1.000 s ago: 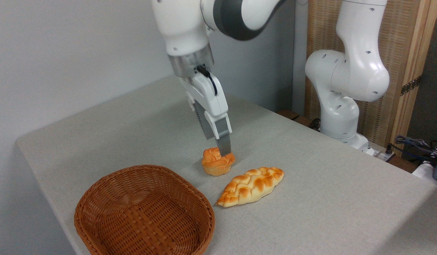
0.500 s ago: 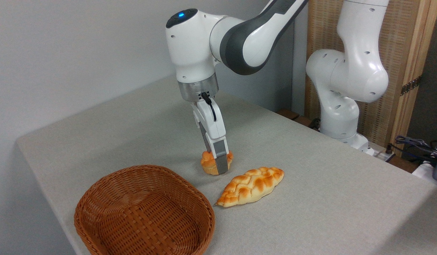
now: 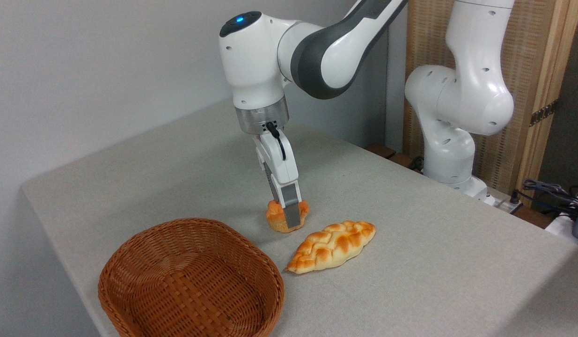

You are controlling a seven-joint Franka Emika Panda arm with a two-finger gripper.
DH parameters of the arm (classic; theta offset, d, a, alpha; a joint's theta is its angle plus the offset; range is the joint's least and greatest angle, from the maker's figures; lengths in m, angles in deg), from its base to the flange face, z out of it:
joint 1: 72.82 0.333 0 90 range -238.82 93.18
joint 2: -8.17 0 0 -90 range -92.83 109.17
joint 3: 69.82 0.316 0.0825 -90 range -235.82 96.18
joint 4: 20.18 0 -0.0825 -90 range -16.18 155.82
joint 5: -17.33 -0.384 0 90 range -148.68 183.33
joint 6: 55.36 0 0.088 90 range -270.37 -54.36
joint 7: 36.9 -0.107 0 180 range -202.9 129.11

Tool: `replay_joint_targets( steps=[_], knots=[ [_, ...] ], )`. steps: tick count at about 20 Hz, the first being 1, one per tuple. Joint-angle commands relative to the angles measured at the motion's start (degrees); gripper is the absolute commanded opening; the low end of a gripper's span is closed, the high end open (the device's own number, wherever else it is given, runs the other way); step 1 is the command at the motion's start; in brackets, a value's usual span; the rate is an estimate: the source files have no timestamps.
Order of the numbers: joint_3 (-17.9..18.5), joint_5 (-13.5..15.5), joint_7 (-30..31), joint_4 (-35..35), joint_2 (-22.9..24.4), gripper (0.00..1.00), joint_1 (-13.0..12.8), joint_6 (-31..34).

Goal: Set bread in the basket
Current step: 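Close the gripper fingers around the round bun, then lift the bun and carry it over the wicker basket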

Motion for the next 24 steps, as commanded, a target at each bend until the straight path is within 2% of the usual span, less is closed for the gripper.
replay_joint_targets(
  steps=[1,6,12,15,19,20,22,24],
  knots=[
    [0.4,0.1,-1.2,0.4,-0.2,0.36,-0.5,-1.3],
    [0.5,0.1,-1.2,-1.4,0.0,0.36,-0.5,-0.8],
    [1.8,0.8,-0.9,-14.2,-1.6,0.37,-0.3,5.8],
    [3.7,1.0,-0.6,-23.4,-6.1,0.38,-0.3,9.0],
    [3.7,2.9,1.1,-33.7,-14.0,0.43,-0.2,8.3],
    [3.7,2.9,1.5,-35.8,-15.9,0.47,-0.2,8.2],
    [3.7,2.5,1.4,-38.1,-18.7,0.63,0.0,7.4],
    [3.7,2.2,1.4,-38.6,-20.2,0.74,0.0,6.5]
  ],
)
